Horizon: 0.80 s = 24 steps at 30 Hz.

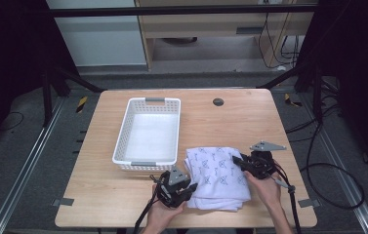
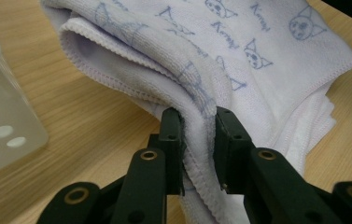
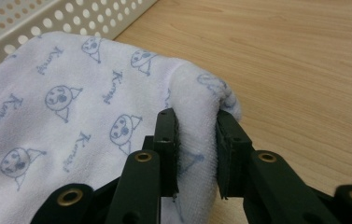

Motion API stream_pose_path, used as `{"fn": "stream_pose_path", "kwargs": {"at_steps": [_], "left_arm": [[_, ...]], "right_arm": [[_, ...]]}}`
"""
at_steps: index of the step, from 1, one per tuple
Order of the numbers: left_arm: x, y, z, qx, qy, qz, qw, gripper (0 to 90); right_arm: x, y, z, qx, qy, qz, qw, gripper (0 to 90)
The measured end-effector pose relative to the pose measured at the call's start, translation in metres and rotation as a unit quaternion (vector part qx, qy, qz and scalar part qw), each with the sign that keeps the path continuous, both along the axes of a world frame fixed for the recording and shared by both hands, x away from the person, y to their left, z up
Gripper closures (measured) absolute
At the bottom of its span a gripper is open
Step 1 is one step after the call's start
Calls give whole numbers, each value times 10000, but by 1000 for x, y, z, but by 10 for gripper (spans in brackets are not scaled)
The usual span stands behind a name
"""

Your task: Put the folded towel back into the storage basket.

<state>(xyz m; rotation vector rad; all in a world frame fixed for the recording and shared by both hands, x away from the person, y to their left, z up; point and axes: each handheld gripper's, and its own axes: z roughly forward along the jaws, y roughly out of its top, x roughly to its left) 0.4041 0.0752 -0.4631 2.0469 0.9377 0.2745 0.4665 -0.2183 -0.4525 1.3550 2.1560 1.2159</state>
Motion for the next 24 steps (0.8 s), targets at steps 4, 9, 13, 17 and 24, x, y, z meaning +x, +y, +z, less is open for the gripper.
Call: {"fn": "stream_pose_path", "kwargs": {"at_steps": [4,9,13,17,24], "left_arm": [[-2,1,5,-44,-59,-31,10000,741],[-3,3,12,-98,-134,-42,9999,741],[-4,5,16,-167,-154,-32,9997,741],[-5,7,21,-227,-203,-39,9995,742],[-6,11,29,-329,-286,-29,9990,743]], "right_arm": [[-3,-1,5,15,-51,-4,10000,732],[-5,-1,11,41,-174,26,9998,732],[-8,-1,16,39,-269,22,9996,732],[-10,0,22,70,-352,27,9994,732],[-14,2,30,85,-474,57,9988,734]]}}
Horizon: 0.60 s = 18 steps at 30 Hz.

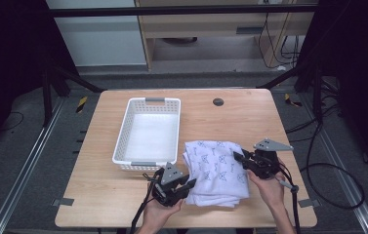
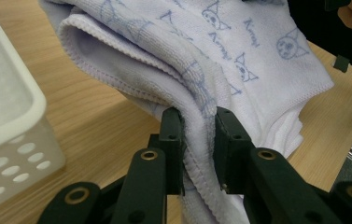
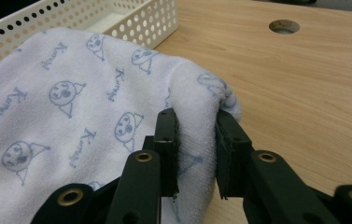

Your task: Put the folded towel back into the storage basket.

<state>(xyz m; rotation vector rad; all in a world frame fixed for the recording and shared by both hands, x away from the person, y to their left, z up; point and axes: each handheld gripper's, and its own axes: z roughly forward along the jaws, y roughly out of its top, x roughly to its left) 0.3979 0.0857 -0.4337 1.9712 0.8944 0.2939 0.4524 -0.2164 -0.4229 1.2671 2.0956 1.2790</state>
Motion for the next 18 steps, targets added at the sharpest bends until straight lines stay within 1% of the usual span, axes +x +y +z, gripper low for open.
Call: {"fn": "stream_pose_path", "kwargs": {"at_steps": [1,3,9,15,17,18], "left_arm": [[0,1,2,-34,-20,10,10000,743],[0,3,5,-77,-35,14,10000,743],[-2,6,13,-108,-130,21,9999,744],[-2,11,21,-228,-203,66,9995,745],[-2,12,23,-227,-223,64,9995,745],[-3,14,26,-275,-256,69,9993,746]], "right_arm": [[-2,0,4,33,-57,7,10000,734],[-2,0,6,53,-133,14,9999,734],[-5,2,13,122,-223,0,9997,734],[-7,4,21,188,-357,3,9992,734],[-8,4,23,195,-390,9,9991,734],[-8,4,26,225,-445,6,9988,734]]}}
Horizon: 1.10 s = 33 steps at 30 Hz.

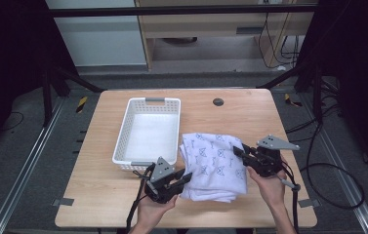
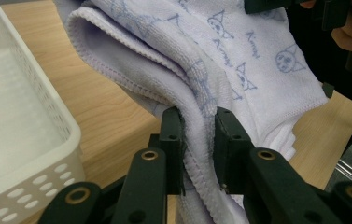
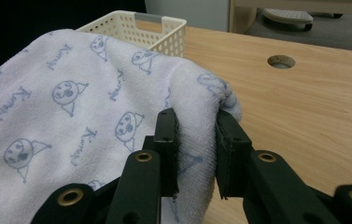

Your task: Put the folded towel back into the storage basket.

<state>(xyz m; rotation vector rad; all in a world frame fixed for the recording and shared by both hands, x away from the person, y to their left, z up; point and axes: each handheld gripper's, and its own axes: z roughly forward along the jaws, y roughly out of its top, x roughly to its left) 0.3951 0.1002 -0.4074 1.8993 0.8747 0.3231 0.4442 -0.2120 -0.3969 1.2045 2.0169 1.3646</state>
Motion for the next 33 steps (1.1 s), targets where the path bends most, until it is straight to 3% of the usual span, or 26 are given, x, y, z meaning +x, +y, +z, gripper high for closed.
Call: {"fn": "stream_pose_path", "kwargs": {"at_steps": [19,28,33], "left_arm": [[0,18,25,-149,-298,169,9993,748],[8,34,38,-217,-452,296,9983,749],[13,46,48,-361,-523,387,9972,749]], "right_arm": [[0,19,24,16,-329,69,9994,735],[7,35,42,1,-516,78,9986,736],[12,45,53,67,-612,59,9981,736]]}}
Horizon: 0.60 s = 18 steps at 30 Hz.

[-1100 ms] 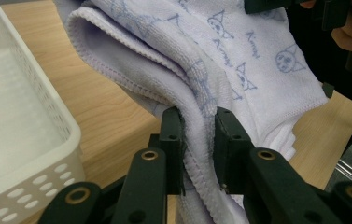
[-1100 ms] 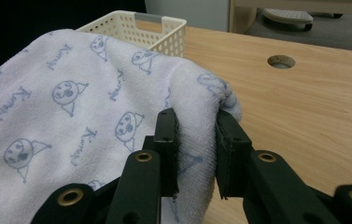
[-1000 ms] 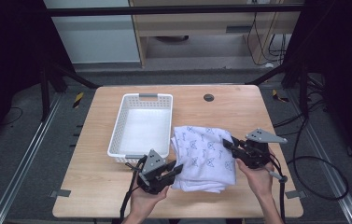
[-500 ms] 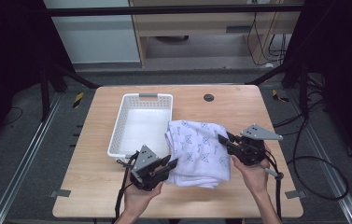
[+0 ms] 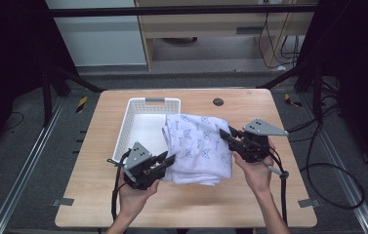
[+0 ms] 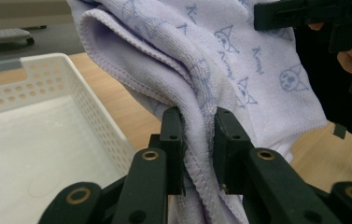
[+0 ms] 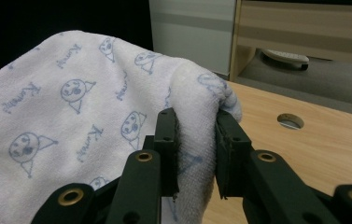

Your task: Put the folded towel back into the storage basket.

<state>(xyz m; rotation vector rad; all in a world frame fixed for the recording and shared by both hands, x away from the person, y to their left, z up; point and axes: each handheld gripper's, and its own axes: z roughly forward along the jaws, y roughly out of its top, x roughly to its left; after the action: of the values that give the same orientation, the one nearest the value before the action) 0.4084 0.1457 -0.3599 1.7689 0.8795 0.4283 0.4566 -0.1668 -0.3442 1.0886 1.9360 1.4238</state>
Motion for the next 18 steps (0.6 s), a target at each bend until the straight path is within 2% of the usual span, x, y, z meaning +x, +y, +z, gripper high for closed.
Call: {"fn": "stream_pose_path", "kwargs": {"at_steps": [8,18], "left_arm": [[4,19,11,-191,-101,232,9995,749],[15,42,15,-311,-115,515,9981,750]], "right_arm": [[8,15,13,151,-138,43,9998,735],[20,43,24,43,-247,60,9997,735]]}}
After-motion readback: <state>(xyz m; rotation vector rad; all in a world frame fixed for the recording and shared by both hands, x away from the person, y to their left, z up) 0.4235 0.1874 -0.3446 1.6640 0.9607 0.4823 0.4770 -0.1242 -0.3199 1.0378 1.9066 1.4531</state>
